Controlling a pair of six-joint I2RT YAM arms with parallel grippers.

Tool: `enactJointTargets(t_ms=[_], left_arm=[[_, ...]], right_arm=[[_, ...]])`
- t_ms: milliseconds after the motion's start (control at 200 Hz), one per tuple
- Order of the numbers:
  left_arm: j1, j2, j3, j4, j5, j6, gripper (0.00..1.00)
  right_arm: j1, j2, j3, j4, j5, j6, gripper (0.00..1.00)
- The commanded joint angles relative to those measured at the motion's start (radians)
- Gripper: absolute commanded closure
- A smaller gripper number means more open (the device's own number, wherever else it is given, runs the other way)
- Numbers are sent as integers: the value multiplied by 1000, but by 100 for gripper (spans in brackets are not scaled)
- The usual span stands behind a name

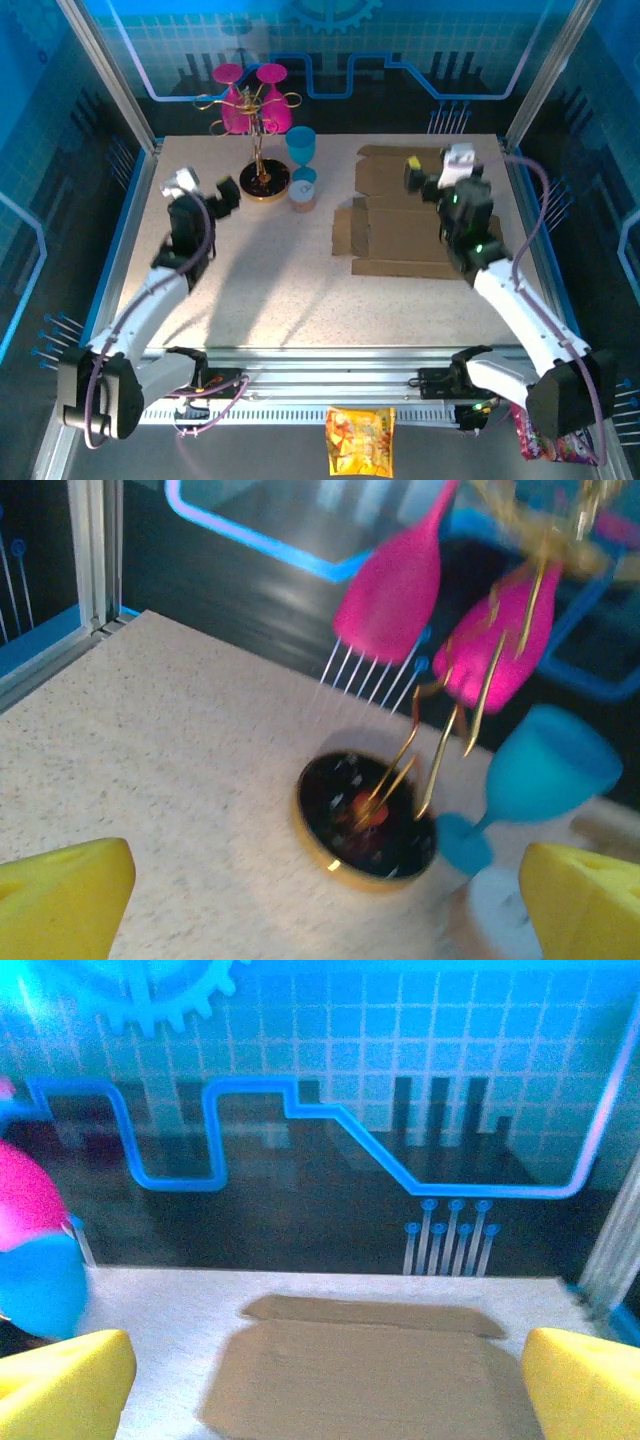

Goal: Fold the paper box

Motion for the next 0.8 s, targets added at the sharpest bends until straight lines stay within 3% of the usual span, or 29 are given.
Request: enactJointTargets(t_ms=[0,60,85,165,290,410,545,796], left_arm=[[59,65,229,-491,177,-359,1],[99,126,251,-474,373,-478,2],[94,148,257,-470,416,-514,7],[36,191,259,-453,507,-590,19],[-116,196,167,-387,570,-734,34],[-282,203,4,-186,582,-932,47],[-422,308,-51,27,563,-1049,47],[-519,564,-9,315,555,-1215,44]], right_arm=[[-109,100,162,-573,-153,392,0],[-213,137,153,-552,-448,450,0],[-231,142,151,-558,-485,475,9],[-205,123,163,-617,-442,494,27],[-101,69,149,-644,-377,446,29],[-83,37,57,-642,-427,490,33],[-86,-11,-80,-553,-504,556,37],[-130,-22,-157,-477,-589,626,37]])
